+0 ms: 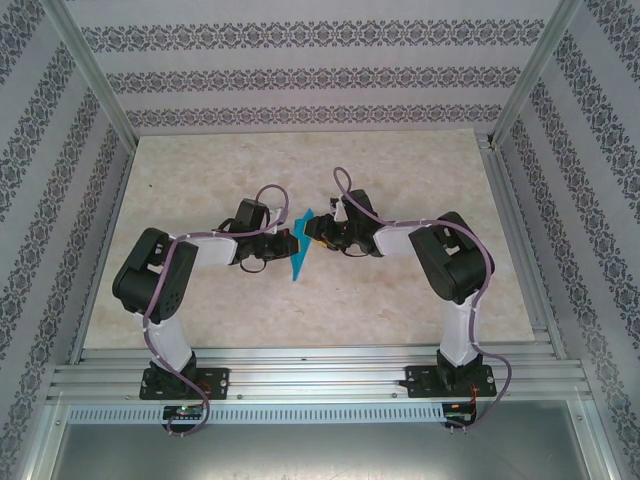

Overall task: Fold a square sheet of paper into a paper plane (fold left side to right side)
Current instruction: Fold the wing for the fifth time at the center of the table.

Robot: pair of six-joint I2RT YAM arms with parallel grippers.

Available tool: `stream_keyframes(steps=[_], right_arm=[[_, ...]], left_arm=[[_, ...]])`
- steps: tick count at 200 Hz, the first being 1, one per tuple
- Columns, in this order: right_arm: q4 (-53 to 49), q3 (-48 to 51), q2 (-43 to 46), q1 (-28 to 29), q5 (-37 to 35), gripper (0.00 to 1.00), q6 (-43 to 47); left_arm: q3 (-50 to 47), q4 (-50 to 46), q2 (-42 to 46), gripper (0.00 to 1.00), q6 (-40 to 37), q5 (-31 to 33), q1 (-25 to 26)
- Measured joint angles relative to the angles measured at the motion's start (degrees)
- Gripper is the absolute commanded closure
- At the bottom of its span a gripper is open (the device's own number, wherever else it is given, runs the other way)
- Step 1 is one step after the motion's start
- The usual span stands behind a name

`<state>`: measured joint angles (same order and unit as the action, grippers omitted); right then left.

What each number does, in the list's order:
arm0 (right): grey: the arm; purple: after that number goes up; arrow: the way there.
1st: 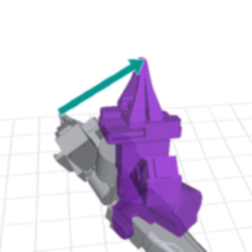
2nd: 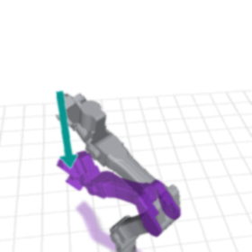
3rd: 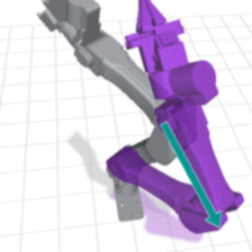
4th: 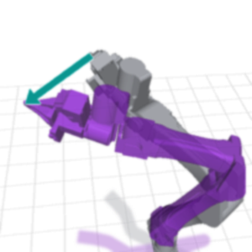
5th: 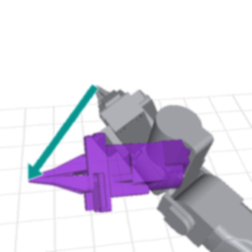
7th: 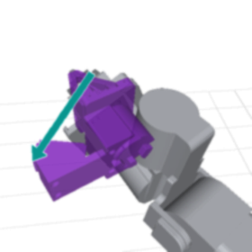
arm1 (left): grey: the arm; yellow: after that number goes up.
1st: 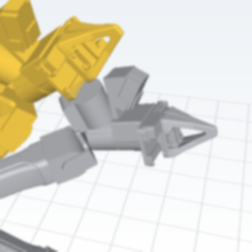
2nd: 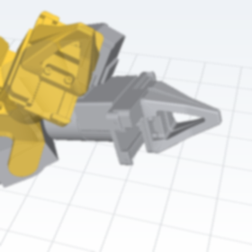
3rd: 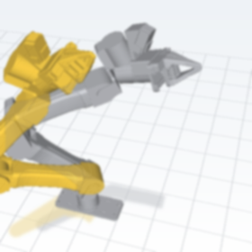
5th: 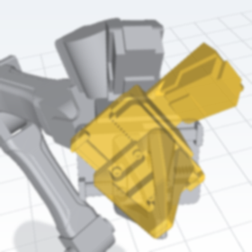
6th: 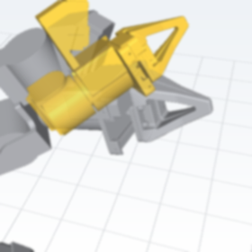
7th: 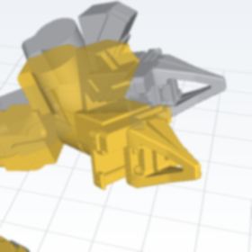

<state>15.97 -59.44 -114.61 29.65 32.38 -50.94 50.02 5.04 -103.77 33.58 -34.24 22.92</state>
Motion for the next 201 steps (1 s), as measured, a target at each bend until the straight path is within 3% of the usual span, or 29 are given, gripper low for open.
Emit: stream_keyframes(steps=[50,114,150,201], right_arm=[[-1.57,-1.62,-2.14,0.61,-0.26,0.60,0.07],[-2.54,-2.12,-2.45,0.74,-0.83,0.63,0.68],[-3.17,-2.47,-2.58,0.74,-0.83,0.64,0.94],[-3.21,-2.47,-2.58,0.74,-0.85,0.64,1.09]], left_arm=[[0.00,0.13,-0.79,0.90,0.11,0.00,0.00],[0.17,-0.33,-0.81,0.67,-0.26,0.02,-0.04],[0.83,-2.56,0.50,0.60,-1.16,0.17,-0.37],[2.36,-3.19,1.38,0.58,-1.38,-0.04,-1.92]])
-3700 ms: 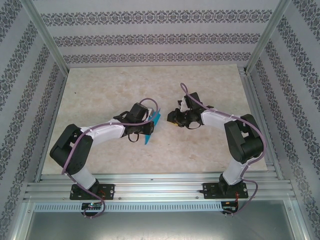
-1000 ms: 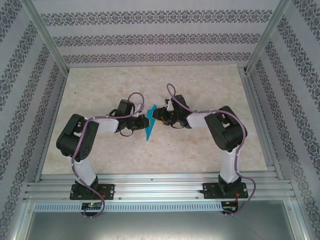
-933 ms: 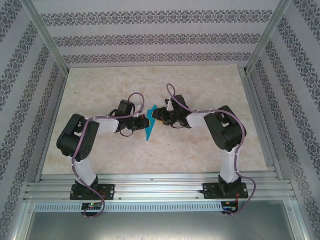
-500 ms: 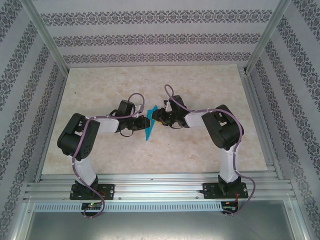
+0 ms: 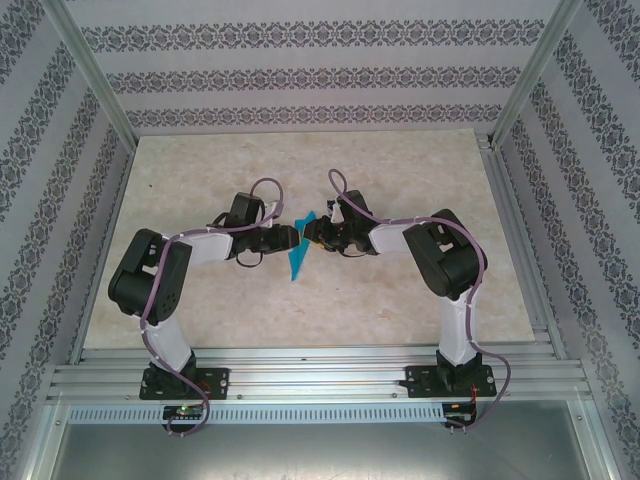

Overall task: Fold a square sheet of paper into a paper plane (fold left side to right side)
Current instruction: Fold the wing for the fifth time at the center of the table.

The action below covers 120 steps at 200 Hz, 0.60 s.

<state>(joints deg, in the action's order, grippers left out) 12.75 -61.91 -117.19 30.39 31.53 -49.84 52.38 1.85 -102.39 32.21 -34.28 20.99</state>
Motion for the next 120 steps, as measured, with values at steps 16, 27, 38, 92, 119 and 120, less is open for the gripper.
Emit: stream_keyframes(steps=[16,27,38,92,119,120], right_arm=[[-0.07,0.00,0.00,0.00,0.00,0.64,0.00],[-0.07,0.00,0.00,0.00,0.00,0.64,0.00],[-0.09,0.00,0.00,0.00,0.00,0.65,0.00],[-0.17,0.00,0.00,0.00,-0.44,0.64,-0.52],[-0.20,0.00,0.00,-0.02,-0.68,0.64,-1.31],[-0.20,0.00,0.00,-0.02,-0.68,0.64,-1.33]], left_arm=[[0.74,-0.07,-0.02,0.60,0.00,-0.46,0.00],[1.38,-0.07,-0.11,0.62,0.00,-0.96,0.00],[2.03,-0.09,-0.35,0.66,-0.02,-1.33,0.00],[4.94,-1.75,-2.25,0.80,-0.44,-3.82,-0.22],[6.75,-3.85,-3.10,0.80,-0.90,-4.46,-0.33],[6.84,-4.00,-3.13,0.80,-0.94,-4.46,-0.33]])
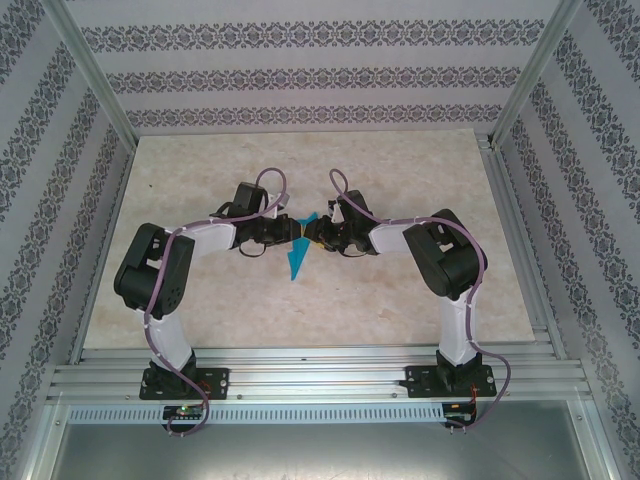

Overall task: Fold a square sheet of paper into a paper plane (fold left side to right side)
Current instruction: Fold the wing for the fifth time at the center of the table.

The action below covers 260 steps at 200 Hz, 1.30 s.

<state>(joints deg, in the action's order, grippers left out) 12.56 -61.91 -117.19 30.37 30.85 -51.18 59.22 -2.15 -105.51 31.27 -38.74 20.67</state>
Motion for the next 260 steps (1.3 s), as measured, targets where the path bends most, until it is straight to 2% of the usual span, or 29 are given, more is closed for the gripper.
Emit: stream_keyframes(steps=[56,80,103,149,181,214,260], right_arm=[[-0.15,-0.13,0.00,0.02,-0.15,0.65,-0.17],[-0.15,-0.15,0.00,0.02,0.07,0.65,0.46],[-0.17,-0.15,0.00,0.02,0.09,0.65,0.72],[-0.20,-0.15,0.00,0.02,0.26,0.65,1.29],[-0.31,-0.17,-0.02,0.02,0.26,0.65,1.33],[-0.57,-0.24,-0.04,0.02,0.26,0.66,1.40],[-0.63,-0.31,-0.09,0.02,0.28,0.67,1.57]], left_arm=[[0.68,-2.29,-0.02,0.72,-1.49,0.72,-0.31],[0.48,-2.29,0.07,0.67,-2.14,4.09,-0.70],[0.44,-2.29,0.00,0.66,-2.49,5.77,-1.31],[0.44,-1.70,-2.29,0.62,-2.45,4.31,-1.53],[0.44,-0.39,-2.93,0.61,-2.27,2.75,-1.53],[0.44,0.26,-2.93,0.67,-2.12,2.64,-1.53],[0.17,0.39,-1.40,0.67,-2.05,2.84,-1.53]])
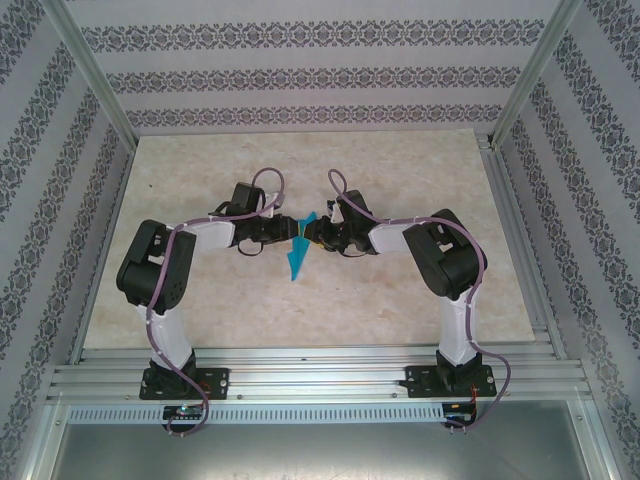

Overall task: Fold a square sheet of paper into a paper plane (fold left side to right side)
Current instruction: Fold the wing for the fifth time at the center of the table.

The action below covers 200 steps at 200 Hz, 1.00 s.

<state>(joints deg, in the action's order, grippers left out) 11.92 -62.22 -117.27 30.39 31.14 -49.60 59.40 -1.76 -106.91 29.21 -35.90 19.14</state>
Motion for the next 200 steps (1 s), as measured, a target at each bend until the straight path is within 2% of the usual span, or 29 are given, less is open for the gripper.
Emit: stream_keyframes(steps=[34,79,148,200], right_arm=[[-0.28,-0.11,-0.02,0.00,0.00,0.67,0.00],[-0.76,-0.44,-0.13,0.00,0.04,0.67,-0.02],[-1.20,-0.74,-0.26,0.00,0.24,0.67,0.00],[-1.20,-0.63,0.00,-0.02,0.31,0.63,0.22]], left_arm=[[0.00,0.09,0.72,0.62,0.20,-0.04,0.00],[0.17,0.44,-0.17,0.65,0.70,-0.81,0.00],[1.44,0.48,-3.48,0.89,1.40,-1.81,0.00],[3.06,0.48,-4.90,0.94,1.25,-1.77,0.00]])
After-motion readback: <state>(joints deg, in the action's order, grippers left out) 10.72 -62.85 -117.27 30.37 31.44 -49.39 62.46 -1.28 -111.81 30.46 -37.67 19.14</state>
